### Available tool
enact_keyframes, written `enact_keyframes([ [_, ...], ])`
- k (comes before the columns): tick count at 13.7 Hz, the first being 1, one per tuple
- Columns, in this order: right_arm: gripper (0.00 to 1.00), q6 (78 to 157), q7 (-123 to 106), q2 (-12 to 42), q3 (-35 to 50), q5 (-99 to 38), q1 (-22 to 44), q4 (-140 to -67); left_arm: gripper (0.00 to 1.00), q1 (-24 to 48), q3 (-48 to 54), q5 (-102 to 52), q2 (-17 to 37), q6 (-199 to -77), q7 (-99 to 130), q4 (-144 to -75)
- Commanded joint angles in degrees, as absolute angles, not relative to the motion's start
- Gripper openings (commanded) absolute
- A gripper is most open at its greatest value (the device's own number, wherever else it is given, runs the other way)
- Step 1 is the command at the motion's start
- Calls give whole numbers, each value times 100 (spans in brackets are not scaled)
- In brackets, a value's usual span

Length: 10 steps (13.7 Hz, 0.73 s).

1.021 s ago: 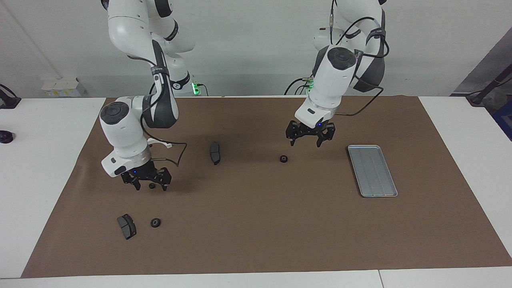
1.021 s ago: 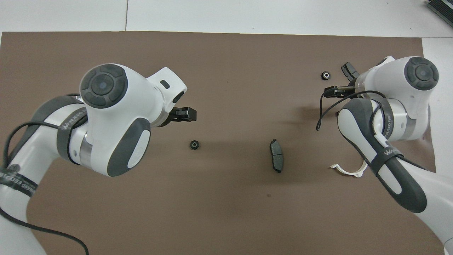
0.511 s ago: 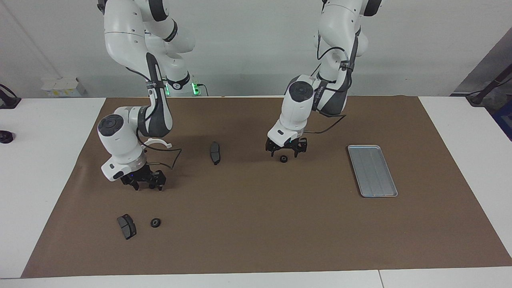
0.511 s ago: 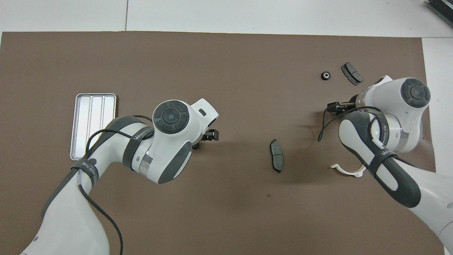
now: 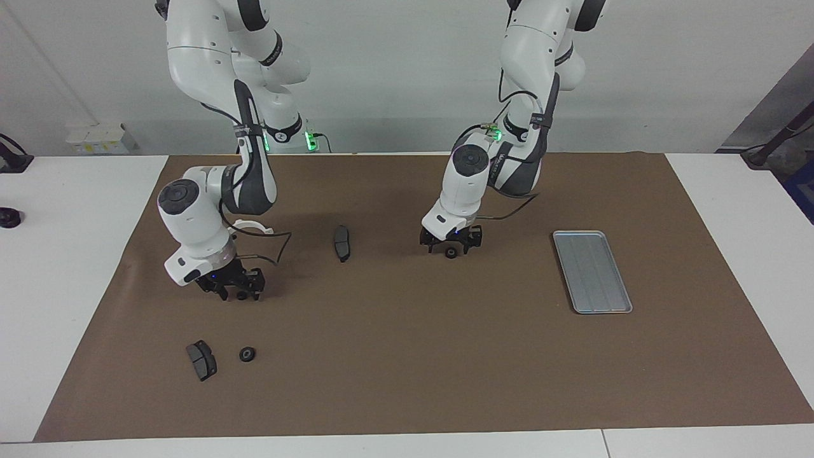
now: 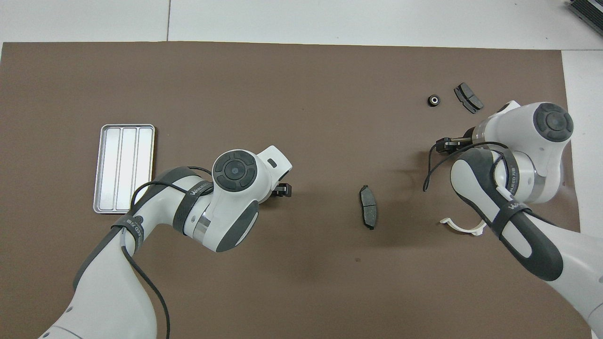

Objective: Pick bearing gear from pile to tray

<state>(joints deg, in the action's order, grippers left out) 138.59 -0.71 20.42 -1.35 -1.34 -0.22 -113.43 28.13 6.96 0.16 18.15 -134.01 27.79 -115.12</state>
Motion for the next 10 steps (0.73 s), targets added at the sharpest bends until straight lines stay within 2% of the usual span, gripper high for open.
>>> enact_keyframes([
  [1, 70, 13738, -404, 1855, -97, -299, -97, -11522, 86, 2927, 598, 158, 1626, -13518, 2874, -11760],
  [4, 60, 13720, -404, 1854, -97, -299, -97, -11540, 75, 2944, 606, 185, 1608, -13526, 2865, -11838],
  [8, 53, 13746, -396, 1846, -97, -308, -97, -11584, 47, 2927, 606, 185, 1591, -13526, 2821, -11892],
  [9, 40, 13763, -396, 1854, -97, -308, -97, -11584, 39, 2927, 606, 185, 1591, -13518, 2821, -11900],
  [10, 14, 13764, -335, 1846, -97, -308, -88, -11584, 29, 2927, 606, 185, 1573, -13509, 2813, -11926],
])
